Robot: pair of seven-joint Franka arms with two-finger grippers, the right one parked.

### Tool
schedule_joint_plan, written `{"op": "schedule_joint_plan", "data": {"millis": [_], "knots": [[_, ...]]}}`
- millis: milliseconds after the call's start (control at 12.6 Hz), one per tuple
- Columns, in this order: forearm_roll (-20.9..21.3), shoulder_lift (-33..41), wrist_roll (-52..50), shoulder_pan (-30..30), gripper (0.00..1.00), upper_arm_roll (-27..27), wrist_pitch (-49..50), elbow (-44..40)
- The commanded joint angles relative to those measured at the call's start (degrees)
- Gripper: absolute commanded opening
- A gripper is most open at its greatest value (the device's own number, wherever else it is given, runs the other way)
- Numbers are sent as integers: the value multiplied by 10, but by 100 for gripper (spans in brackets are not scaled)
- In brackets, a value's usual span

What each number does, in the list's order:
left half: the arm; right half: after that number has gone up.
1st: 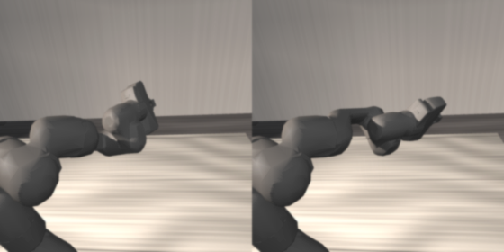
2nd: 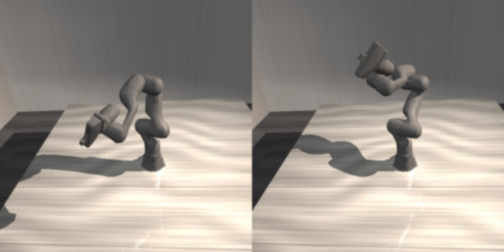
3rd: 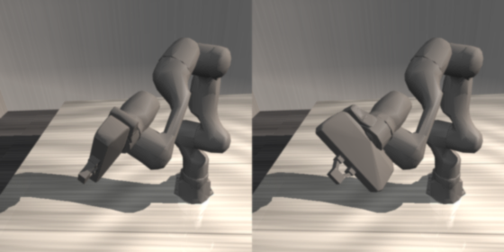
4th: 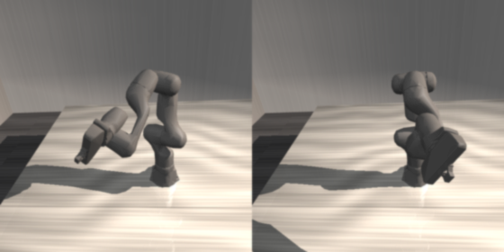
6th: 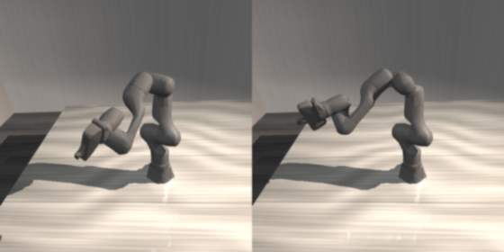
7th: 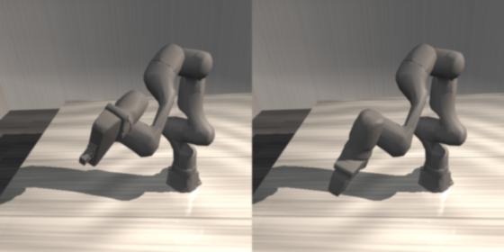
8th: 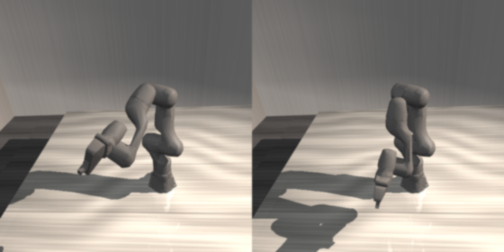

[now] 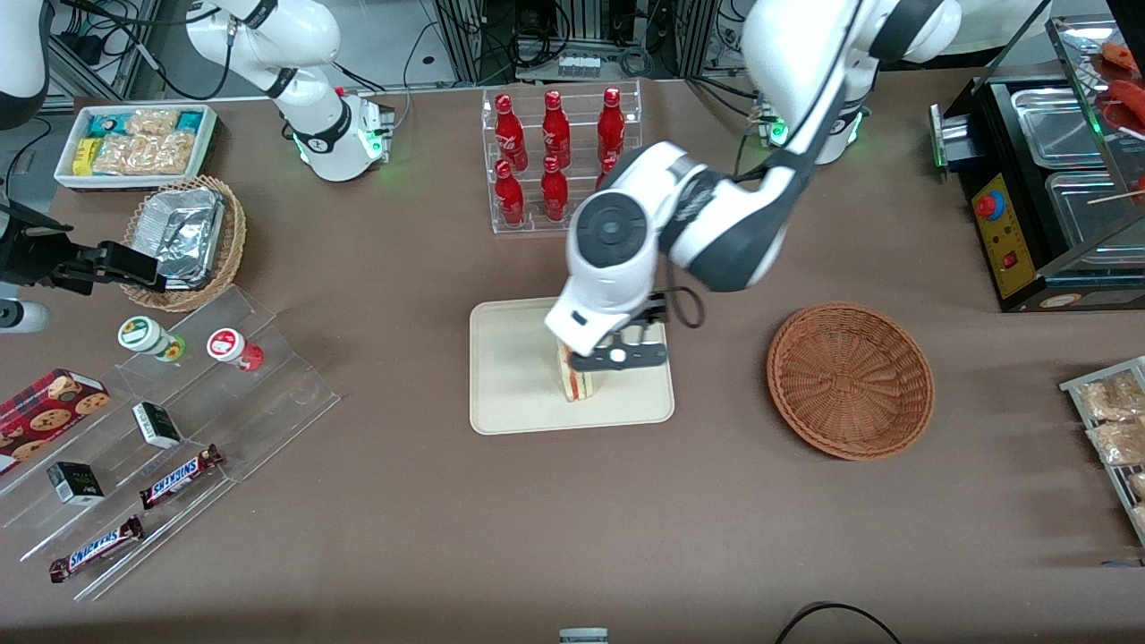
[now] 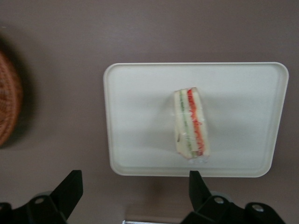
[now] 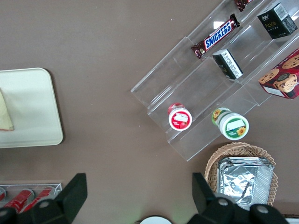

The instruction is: Place sandwich from basket to tray

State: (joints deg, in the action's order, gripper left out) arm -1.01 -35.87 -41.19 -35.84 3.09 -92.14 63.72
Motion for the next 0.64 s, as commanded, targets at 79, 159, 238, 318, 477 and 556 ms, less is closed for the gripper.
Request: {"op": "schedule_joint_plan", "data": {"millis": [79,159,238,318,477,556], "knots": [[-8,69,137,65,100,0,36,68],[-9,83,152,81,100,0,31,79],[-9,91,165,102,100,1,34,85],[-9,104,195,115,100,1,35,96],[-9,137,236,146,100,1,29,138],[-8,152,254,160,100,0,26,156]]}}
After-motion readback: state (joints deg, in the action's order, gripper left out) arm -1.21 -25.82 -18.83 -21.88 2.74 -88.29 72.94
